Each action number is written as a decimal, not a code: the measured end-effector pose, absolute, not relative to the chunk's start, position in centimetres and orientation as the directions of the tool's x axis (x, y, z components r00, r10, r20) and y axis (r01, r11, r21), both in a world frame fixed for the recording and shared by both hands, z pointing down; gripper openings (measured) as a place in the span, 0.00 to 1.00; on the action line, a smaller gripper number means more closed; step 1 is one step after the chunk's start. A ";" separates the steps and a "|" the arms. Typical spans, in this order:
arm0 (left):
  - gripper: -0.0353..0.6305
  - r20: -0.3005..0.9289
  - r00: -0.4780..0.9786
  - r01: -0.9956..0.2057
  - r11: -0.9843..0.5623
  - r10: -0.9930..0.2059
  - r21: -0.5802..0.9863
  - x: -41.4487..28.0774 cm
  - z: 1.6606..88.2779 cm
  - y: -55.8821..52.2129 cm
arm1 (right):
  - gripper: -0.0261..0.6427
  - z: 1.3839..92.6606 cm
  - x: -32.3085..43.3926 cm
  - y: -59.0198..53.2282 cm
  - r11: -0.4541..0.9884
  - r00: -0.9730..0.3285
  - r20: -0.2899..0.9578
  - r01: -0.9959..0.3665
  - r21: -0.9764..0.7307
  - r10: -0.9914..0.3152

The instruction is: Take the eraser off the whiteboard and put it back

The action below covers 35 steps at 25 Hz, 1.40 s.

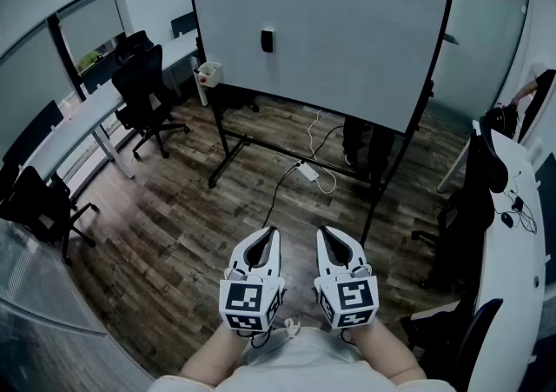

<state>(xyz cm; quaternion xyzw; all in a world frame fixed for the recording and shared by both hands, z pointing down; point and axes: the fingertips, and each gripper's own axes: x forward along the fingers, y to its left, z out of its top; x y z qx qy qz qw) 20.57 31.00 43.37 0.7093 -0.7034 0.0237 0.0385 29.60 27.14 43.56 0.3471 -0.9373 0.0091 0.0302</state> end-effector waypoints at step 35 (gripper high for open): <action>0.08 0.135 0.085 -0.992 -0.072 -0.987 0.099 10.4 46.7 16.0 | 0.08 46.6 20.1 12.3 0.698 -0.701 0.114 -0.713 -0.072 -0.704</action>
